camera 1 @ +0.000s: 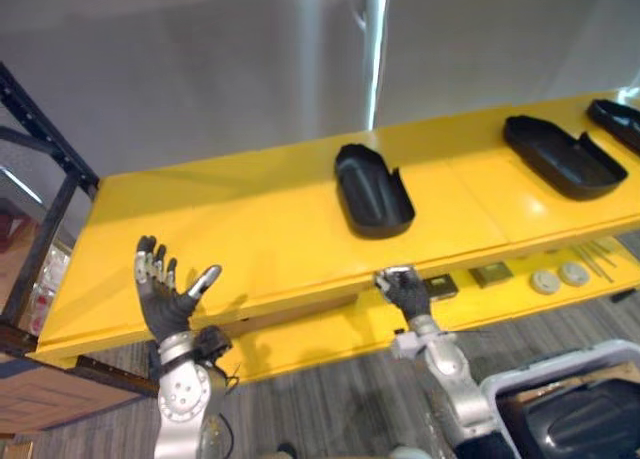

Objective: Walk over and take plastic housings, then place them on the shelf

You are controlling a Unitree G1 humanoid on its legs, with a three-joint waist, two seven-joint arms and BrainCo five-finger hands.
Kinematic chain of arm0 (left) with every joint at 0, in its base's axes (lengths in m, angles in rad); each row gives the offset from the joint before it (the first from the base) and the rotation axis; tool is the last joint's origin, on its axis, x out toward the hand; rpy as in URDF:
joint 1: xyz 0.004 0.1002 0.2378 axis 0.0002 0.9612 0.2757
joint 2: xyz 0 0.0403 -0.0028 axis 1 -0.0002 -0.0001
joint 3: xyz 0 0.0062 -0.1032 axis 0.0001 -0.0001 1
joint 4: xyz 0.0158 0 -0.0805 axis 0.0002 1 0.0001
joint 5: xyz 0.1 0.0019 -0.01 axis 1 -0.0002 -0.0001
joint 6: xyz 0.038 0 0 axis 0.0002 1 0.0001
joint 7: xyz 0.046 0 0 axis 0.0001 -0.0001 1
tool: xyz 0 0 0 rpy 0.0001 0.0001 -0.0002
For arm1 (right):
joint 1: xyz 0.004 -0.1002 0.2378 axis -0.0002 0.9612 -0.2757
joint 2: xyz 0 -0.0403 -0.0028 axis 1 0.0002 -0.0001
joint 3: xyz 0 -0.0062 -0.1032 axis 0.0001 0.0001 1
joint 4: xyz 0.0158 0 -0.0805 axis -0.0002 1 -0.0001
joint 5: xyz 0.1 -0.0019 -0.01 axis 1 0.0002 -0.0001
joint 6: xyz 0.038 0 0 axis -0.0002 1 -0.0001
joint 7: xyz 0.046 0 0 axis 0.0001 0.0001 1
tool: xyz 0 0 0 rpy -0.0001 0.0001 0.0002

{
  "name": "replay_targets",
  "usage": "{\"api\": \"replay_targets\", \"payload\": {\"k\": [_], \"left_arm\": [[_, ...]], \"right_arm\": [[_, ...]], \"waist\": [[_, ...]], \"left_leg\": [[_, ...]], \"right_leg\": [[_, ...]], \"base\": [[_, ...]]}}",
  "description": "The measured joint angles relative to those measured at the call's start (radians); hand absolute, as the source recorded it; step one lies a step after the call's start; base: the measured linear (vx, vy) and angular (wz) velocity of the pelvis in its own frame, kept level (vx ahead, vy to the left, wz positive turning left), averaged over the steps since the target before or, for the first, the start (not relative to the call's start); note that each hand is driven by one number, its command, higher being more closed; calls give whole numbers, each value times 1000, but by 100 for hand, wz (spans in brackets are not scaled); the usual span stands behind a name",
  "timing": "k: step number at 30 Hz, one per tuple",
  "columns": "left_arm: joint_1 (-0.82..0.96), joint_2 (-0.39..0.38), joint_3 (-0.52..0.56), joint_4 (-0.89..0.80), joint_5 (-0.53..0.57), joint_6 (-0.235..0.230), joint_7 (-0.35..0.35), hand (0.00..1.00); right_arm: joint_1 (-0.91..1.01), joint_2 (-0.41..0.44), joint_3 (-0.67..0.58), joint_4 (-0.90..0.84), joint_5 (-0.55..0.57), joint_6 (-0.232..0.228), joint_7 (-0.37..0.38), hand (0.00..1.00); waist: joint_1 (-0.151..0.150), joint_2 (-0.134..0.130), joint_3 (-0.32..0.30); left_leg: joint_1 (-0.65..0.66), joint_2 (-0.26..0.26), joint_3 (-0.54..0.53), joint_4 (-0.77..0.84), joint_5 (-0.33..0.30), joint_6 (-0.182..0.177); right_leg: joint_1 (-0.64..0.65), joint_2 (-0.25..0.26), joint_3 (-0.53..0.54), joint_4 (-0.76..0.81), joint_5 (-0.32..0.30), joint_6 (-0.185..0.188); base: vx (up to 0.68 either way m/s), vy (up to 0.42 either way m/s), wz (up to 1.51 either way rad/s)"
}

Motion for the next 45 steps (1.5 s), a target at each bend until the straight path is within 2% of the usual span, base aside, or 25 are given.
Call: {"api": "replay_targets", "payload": {"k": [6,16,20,22,26,28,35,38,42,45], "left_arm": [[0,1,0,13,0,0,-8,0],[0,4,1,36,0,0,-39,0],[0,4,1,37,0,0,-40,0],[0,4,1,49,0,0,-39,0],[0,4,0,63,0,0,-38,0],[0,4,0,64,0,0,-38,0],[0,4,0,64,1,0,-39,0],[0,4,0,66,1,0,-39,0],[0,4,0,75,1,0,-39,0],[0,4,0,76,1,0,-39,0]], "right_arm": [[-101,-1,-1,114,-45,22,-30,100],[-179,1,-23,148,-100,22,-96,100],[-189,0,-46,148,-142,12,-151,100],[-189,1,-66,144,-179,-14,-195,100],[-190,1,-71,110,-215,-29,-217,100],[-190,1,-71,94,-215,-21,-215,100],[-190,1,-71,94,-193,63,-182,100],[-200,1,-73,124,-192,69,-164,100],[-249,1,-81,184,-136,129,-144,100],[-270,1,-85,215,-115,148,-140,100]], "waist": [[24,0,0],[29,-3,-3],[29,-1,-6],[29,1,-10],[27,6,-18],[27,9,-21],[27,11,-23],[28,11,-24],[30,11,-24],[33,11,-24]], "left_leg": [[1,-4,-8,-10,15,2],[-3,-8,-37,-18,34,3],[-17,-8,-40,-19,42,4],[-17,-8,-44,-19,44,3],[-18,-7,-45,-19,44,3],[-19,-7,-45,-19,44,3],[-21,-7,-44,-19,44,3],[-20,-7,-44,-19,44,3],[-20,-8,-46,-19,45,2],[-21,-8,-46,-19,46,2]], "right_leg": [[1,-4,-8,6,0,0],[4,-7,-30,17,0,0],[-9,-8,-32,22,1,0],[-8,-8,-34,22,1,1],[-9,-7,-33,23,1,1],[-9,-7,-33,23,1,1],[-12,-7,-32,23,1,1],[-12,-8,-32,24,1,1],[-13,-8,-32,27,1,1],[-14,-9,-32,30,0,0]], "base": [[-24,4,6],[-38,5,7],[-38,7,4],[-11,2,2],[0,0,0],[0,0,0],[0,0,0],[0,0,0],[0,0,0],[0,0,0]]}}
